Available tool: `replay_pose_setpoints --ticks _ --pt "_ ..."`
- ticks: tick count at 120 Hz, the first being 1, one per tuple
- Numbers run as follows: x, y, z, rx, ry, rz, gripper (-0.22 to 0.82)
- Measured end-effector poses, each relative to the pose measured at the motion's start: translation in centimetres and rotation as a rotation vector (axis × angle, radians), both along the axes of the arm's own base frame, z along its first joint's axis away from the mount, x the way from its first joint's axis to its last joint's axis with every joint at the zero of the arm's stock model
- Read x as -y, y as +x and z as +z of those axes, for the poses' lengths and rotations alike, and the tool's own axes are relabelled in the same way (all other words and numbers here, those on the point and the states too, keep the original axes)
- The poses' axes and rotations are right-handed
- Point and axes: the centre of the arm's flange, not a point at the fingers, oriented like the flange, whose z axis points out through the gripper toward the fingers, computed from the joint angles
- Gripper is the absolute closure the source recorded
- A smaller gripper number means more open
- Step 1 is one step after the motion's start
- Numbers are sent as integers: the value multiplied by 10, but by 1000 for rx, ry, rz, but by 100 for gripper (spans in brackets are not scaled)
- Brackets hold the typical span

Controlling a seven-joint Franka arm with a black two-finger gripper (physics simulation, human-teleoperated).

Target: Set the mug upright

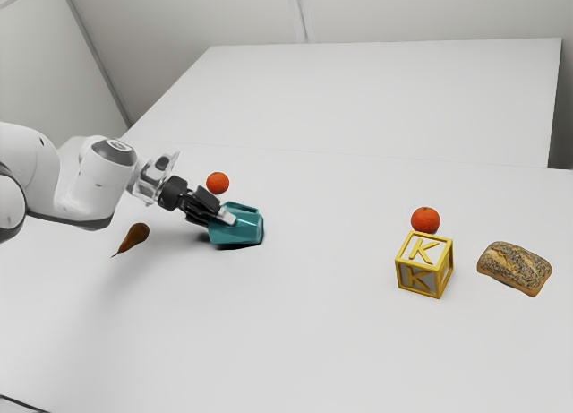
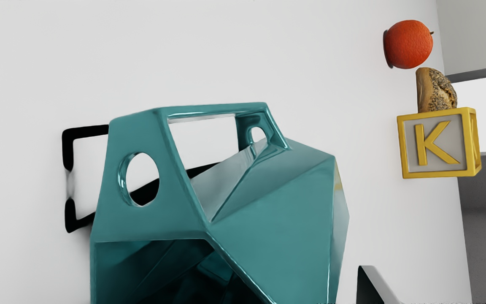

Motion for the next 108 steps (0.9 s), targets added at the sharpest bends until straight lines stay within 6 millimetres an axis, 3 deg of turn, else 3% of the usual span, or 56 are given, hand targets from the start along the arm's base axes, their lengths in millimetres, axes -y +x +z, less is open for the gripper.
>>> replay_pose_setpoints --ticks 26,70,93,108 --pt "4 1 6 37 -2 -32 70" --pt "13 3 18 85 6 -79 77" --pt "27 5 42 130 84 -132 78" --pt "45 -1 69 157 227 -207 78"
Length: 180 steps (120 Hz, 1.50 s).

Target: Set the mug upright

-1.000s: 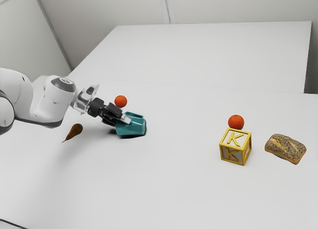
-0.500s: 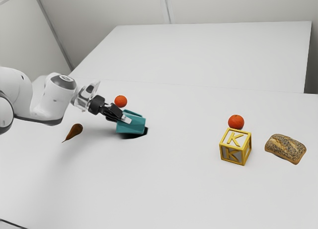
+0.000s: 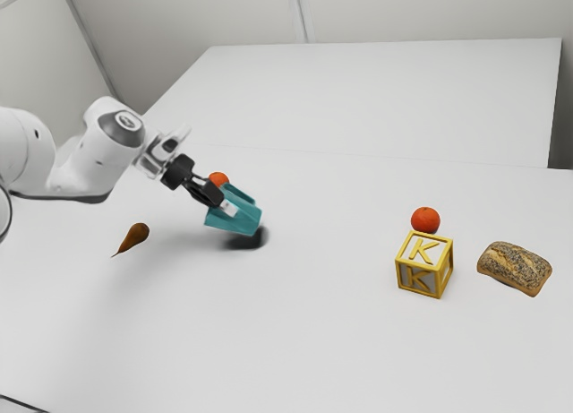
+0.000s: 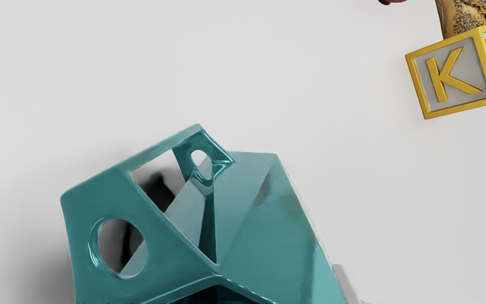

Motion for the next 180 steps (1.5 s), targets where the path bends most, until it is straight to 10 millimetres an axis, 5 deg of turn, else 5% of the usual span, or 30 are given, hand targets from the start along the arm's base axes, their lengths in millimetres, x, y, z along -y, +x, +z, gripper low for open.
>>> replay_pose_setpoints --ticks 42,72,108,180 --pt "48 -14 36 20 470 -147 78" --pt "72 -33 34 7 659 -119 78" --pt "97 -54 18 -13 731 -40 78" --pt "98 -54 3 -140 741 65 78"
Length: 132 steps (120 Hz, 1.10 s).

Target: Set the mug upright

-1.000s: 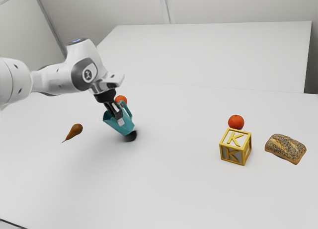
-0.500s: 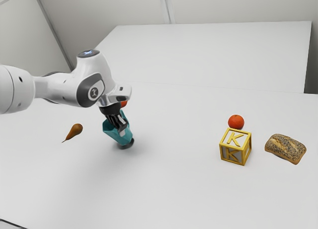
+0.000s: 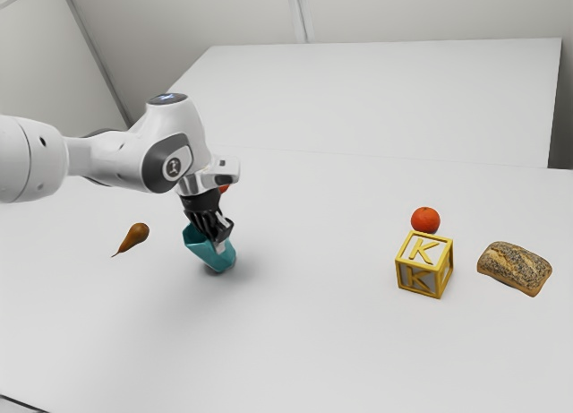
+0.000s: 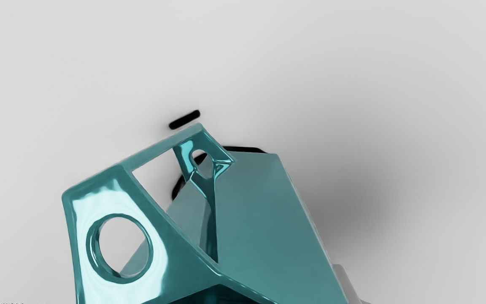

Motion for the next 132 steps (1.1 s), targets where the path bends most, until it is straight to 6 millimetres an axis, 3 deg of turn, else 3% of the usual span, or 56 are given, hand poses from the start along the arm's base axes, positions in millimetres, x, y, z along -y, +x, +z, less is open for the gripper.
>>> replay_pose_setpoints --ticks 12,37,48,88,103,132 --pt "1 0 -1 -5 -1 12 75" --pt "2 0 -1 -5 -1 31 52" --pt "5 -1 9 12 6 32 43" --pt "24 14 114 160 56 12 13" --pt "32 27 170 197 54 20 7" --pt "44 30 248 197 39 57 2"
